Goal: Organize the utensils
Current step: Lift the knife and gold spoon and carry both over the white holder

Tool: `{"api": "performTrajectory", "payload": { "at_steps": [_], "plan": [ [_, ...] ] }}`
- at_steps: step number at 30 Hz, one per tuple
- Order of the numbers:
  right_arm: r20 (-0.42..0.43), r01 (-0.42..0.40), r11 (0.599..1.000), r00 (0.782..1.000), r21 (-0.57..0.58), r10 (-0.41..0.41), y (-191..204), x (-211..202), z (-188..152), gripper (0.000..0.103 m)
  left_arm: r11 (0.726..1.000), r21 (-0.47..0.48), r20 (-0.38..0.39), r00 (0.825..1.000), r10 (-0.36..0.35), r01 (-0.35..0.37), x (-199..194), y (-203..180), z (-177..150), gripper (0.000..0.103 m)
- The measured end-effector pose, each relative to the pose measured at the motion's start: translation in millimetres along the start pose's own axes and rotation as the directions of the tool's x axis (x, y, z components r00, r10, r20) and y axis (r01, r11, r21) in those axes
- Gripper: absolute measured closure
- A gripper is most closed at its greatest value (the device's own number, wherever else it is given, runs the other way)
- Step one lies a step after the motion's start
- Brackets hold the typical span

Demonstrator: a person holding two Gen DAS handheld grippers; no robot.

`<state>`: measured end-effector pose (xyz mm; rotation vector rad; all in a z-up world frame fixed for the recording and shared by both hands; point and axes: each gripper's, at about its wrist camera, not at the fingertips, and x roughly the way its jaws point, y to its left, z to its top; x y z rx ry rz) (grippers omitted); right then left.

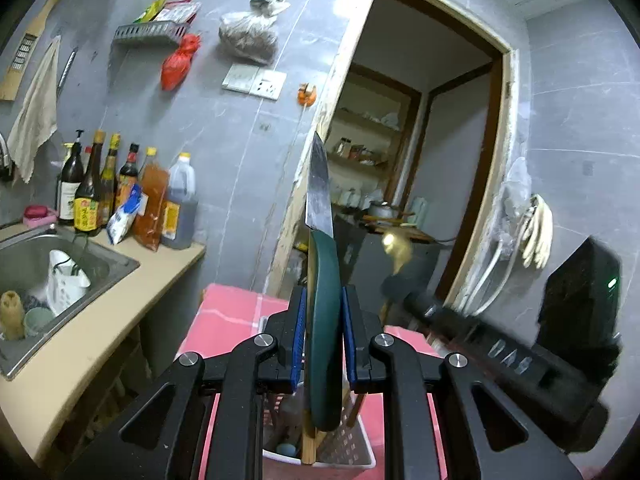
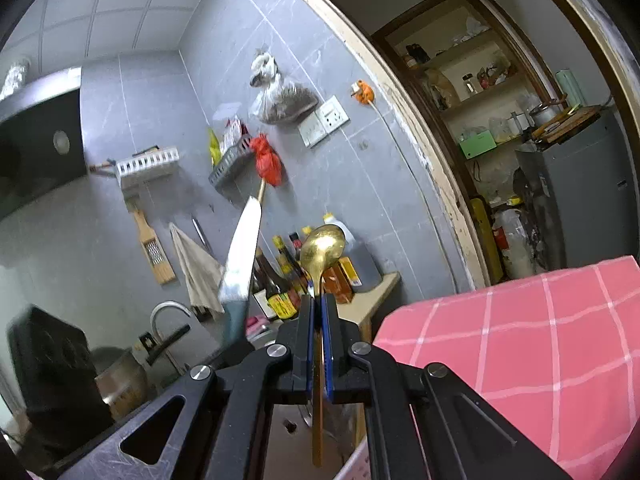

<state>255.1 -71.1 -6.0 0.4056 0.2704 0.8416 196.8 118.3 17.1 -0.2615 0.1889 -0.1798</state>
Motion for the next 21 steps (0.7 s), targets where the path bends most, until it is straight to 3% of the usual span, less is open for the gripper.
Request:
{"api": "performTrajectory", "payload": {
  "at_steps": [11, 21],
  "plan": [
    [-0.012, 0.054, 0.998, 0.998, -0.035, -0.054, 3.3, 2.2, -20.7, 0.099, 0.996, 0.073, 0.039, 0.998, -0.057, 0.054, -3.0, -8.6, -7.3, 0.089],
    [-0.021, 0.070, 0.997, 0.997, -0.039, -0.071, 3.9, 5.4, -30.4, 0.099, 0.995, 0.066, 0.074, 0.994, -0.083, 0.078, -7.9, -3.9, -6.0, 0.089]
  ]
}}
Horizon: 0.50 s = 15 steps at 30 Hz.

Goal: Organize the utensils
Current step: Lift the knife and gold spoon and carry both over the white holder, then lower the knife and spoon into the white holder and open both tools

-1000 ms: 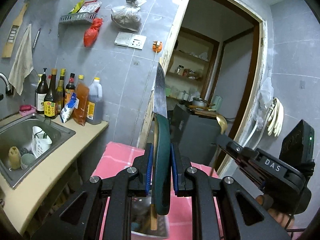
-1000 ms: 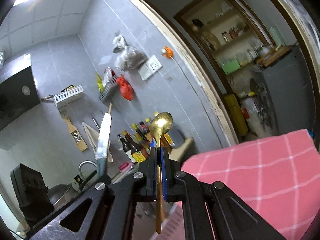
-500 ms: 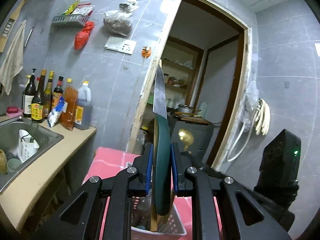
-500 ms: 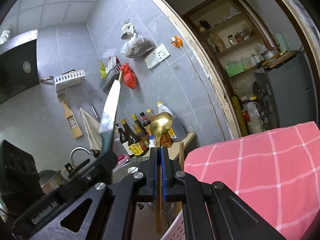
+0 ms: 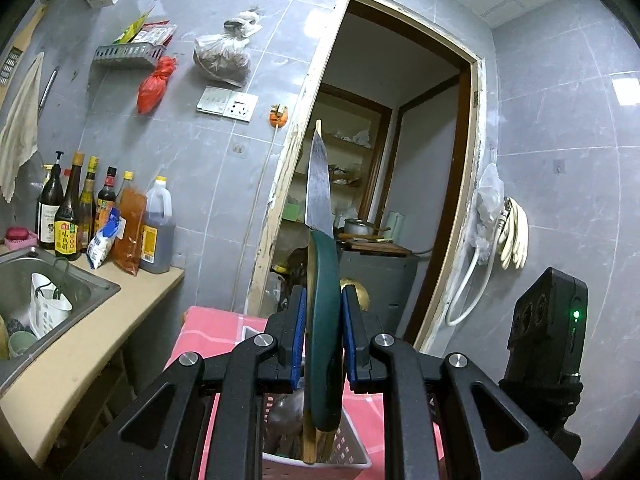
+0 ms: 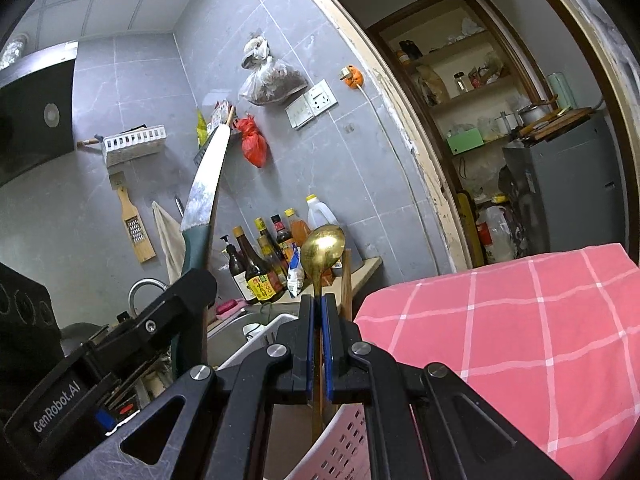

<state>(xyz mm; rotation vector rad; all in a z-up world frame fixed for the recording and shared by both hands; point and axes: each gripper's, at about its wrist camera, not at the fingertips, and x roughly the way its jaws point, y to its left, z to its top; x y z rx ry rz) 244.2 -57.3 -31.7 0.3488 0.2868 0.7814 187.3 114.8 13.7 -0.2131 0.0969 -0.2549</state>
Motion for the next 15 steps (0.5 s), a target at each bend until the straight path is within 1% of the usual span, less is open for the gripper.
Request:
{"api": "performTrajectory", "payload": {
  "at_steps": [7, 15],
  "plan": [
    [-0.028, 0.000, 1.000, 1.000, -0.022, -0.001, 4.3, 0.9, -6.7, 0.098, 1.000, -0.008, 0.002, 1.000, -0.004, 0.004, -0.6, 0.2, 0.0, 0.089],
    [-0.056, 0.001, 1.000, 0.998, -0.026, -0.003, 1.9, -7.7, -3.5, 0.097, 1.000, -0.012, 0.001, 1.000, 0.002, -0.002, -3.7, -1.5, 0.7, 0.089]
  ]
}}
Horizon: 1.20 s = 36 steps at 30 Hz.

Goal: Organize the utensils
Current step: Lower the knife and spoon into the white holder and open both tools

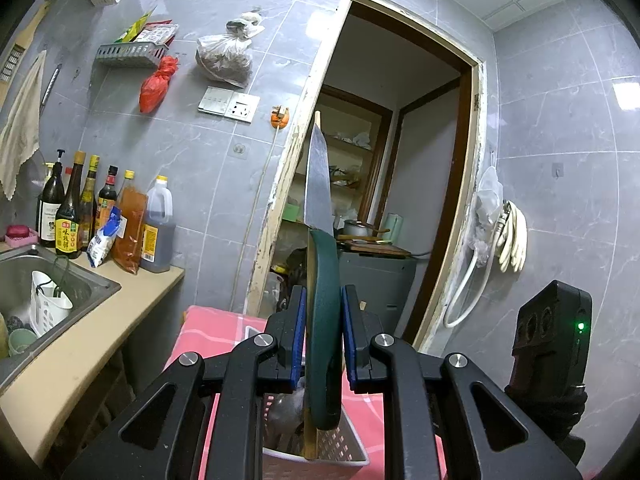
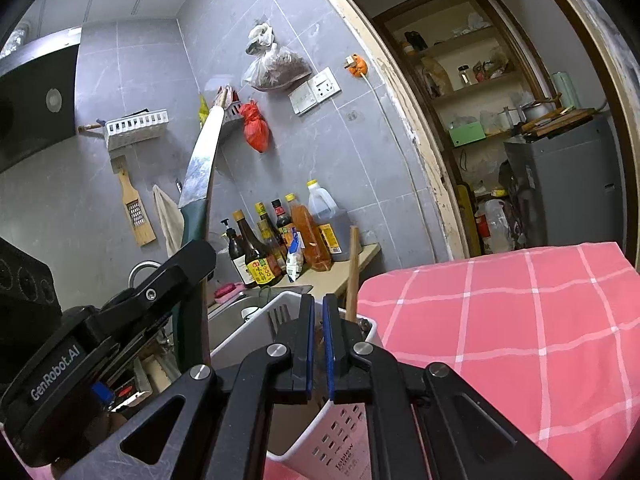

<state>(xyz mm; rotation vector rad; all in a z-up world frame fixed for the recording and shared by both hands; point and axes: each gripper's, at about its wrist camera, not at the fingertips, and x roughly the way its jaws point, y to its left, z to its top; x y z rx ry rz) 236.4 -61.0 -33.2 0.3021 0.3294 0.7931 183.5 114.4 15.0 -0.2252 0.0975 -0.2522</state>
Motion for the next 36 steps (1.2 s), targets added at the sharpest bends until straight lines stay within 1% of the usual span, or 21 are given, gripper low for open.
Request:
{"api": "performTrajectory", "payload": {
  "at_steps": [3, 11, 15, 21, 22, 23, 25, 27, 32, 36],
  "plan": [
    [-0.005, 0.000, 1.000, 1.000, 0.002, 0.000, -1.2, -2.5, 1.8, 0.097, 1.000, 0.000, 0.000, 1.000, 0.003, -0.003, -0.9, -0.2, 0.6, 0.089],
    [0.000, 0.054, 0.998, 0.999, 0.025, -0.054, -11.5, -20.4, 11.1, 0.095, 0.999, 0.044, 0.013, 1.000, 0.021, -0.022, 2.0, -12.7, -2.0, 0.089],
    [-0.017, 0.072, 0.997, 0.997, 0.030, -0.071, -21.3, -24.4, 11.5, 0.095, 0.996, 0.065, 0.018, 0.998, 0.058, -0.059, 9.6, -14.4, -10.6, 0.089],
    [-0.047, 0.070, 0.997, 0.997, 0.026, -0.069, -27.4, -23.3, 4.2, 0.095, 0.991, 0.077, -0.028, 0.993, 0.113, -0.111, 13.8, -10.0, -26.6, 0.089],
    [-0.053, 0.070, 0.997, 0.996, 0.026, -0.069, -28.1, -23.2, 2.3, 0.091, 0.990, 0.080, -0.038, 0.992, 0.120, -0.116, 14.3, -9.6, -29.6, 0.089],
    [-0.058, 0.072, 0.997, 0.996, 0.025, -0.071, -28.4, -22.8, 1.0, 0.082, 0.990, 0.081, -0.046, 0.991, 0.122, -0.118, 14.4, -9.7, -31.7, 0.089],
    [-0.064, 0.074, 0.997, 0.995, 0.031, -0.072, -29.6, -23.6, -1.4, 0.072, 0.988, 0.090, -0.055, 0.990, 0.131, -0.126, 13.2, -10.9, -36.0, 0.089],
    [-0.068, 0.072, 0.997, 0.995, 0.034, -0.070, -30.5, -24.9, -2.1, 0.072, 0.984, 0.103, -0.049, 0.988, 0.148, -0.142, 10.5, -12.3, -39.4, 0.089],
    [-0.072, 0.079, 0.996, 0.994, 0.033, -0.076, -30.3, -26.5, -0.4, 0.072, 0.981, 0.119, -0.061, 0.985, 0.159, -0.151, 7.9, -14.4, -41.1, 0.086],
    [-0.071, 0.083, 0.996, 0.994, 0.029, -0.081, -28.5, -28.3, 0.8, 0.072, 0.983, 0.095, -0.059, 0.985, 0.163, -0.157, 1.2, -11.3, -37.4, 0.083]
  ]
}}
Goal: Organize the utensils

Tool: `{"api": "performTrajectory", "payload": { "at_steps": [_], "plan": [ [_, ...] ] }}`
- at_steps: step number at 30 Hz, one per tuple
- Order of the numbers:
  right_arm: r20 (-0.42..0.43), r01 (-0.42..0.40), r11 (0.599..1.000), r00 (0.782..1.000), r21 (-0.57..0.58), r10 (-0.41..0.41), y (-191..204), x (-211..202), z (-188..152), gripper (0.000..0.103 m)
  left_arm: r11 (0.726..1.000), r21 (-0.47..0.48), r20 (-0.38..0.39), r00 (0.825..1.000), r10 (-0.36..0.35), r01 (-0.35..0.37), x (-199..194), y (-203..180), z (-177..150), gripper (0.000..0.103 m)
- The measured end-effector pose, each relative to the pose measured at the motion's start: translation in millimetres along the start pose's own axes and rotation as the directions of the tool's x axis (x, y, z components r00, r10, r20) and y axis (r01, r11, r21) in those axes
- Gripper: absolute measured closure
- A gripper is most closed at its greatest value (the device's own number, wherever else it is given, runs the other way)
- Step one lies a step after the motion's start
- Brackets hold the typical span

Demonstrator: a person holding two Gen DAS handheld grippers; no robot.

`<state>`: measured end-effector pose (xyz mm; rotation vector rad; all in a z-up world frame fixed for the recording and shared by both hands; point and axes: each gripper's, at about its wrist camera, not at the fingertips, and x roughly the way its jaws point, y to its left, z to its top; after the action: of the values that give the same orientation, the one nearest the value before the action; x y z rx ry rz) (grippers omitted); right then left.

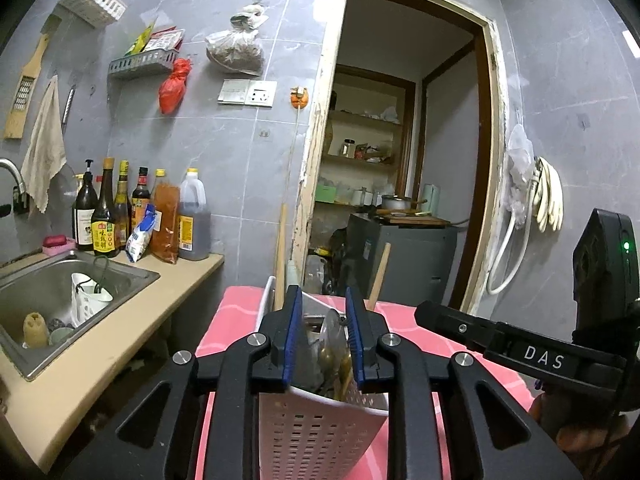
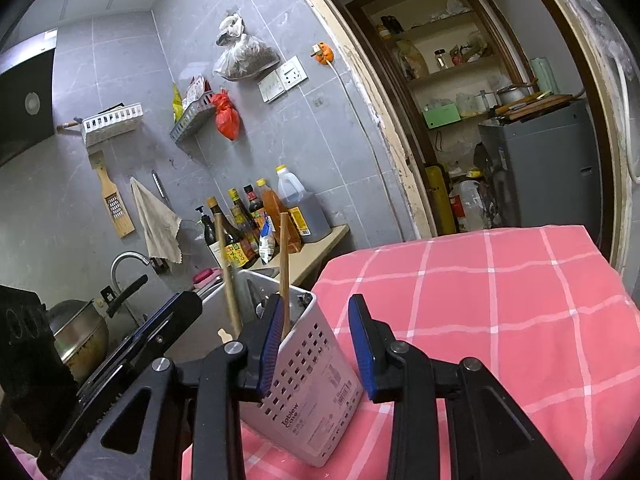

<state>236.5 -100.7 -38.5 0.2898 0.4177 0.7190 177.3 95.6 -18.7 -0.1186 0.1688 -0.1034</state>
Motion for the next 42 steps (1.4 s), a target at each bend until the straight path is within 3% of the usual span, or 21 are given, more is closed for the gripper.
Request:
{"api": "performTrajectory", "payload": {
  "at_steps": [4, 7, 11, 14, 21, 23, 27, 36, 42],
  "plan": [
    [0.014, 0.019, 1.000, 1.000, -0.002, -0.019, 4.4, -7.9, 3.7, 0.058, 0.999, -0.033, 0.002, 1.000, 0.013, -0.013, -11.4, 5.5, 10.9, 0.065],
    [0.032, 0.056, 0.998, 0.998, -0.013, -0.055, 11.1, -21.4, 8.7, 0.054, 0.999, -0.051, -0.009, 1.000, 0.005, -0.006, -22.9, 7.7, 23.0, 0.060],
    [0.048, 0.135, 0.990, 0.990, -0.032, -0.133, 19.9, -43.5, 13.8, 0.036, 0.998, -0.066, -0.071, 0.997, 0.013, -0.017, -36.6, 9.1, 35.6, 0.039],
    [0.041, 0.205, 0.977, 0.978, -0.059, -0.203, 28.4, -61.4, 12.7, 0.028, 0.995, -0.097, -0.138, 0.990, -0.001, -0.012, -47.3, 10.4, 38.6, 0.029],
    [0.012, 0.327, 0.940, 0.945, -0.101, -0.328, 46.8, -104.1, -0.9, 0.012, 0.996, -0.086, -0.286, 0.958, -0.015, -0.010, -69.5, 2.0, 24.2, 0.027],
    [0.006, 0.348, 0.932, 0.937, -0.102, -0.350, 50.8, -114.4, -6.1, 0.003, 0.997, -0.073, -0.321, 0.947, -0.013, -0.011, -75.7, -0.9, 16.3, 0.022],
    [0.011, 0.393, 0.914, 0.919, -0.102, -0.394, 57.4, -135.7, -17.4, 0.000, 0.998, -0.050, -0.359, 0.933, 0.004, -0.024, -90.2, -5.4, 0.6, 0.019],
    [-0.022, 0.435, 0.895, 0.898, -0.101, -0.439, 59.8, -160.7, -47.2, 0.000, 0.999, -0.019, -0.364, 0.931, 0.038, -0.049, -116.3, -10.9, -20.1, 0.019],
    [-0.026, 0.437, 0.893, 0.897, -0.106, -0.442, 59.5, -158.4, -49.9, 0.000, 0.999, -0.007, -0.356, 0.933, 0.044, -0.050, -115.5, -13.6, -19.6, 0.019]
  ]
}}
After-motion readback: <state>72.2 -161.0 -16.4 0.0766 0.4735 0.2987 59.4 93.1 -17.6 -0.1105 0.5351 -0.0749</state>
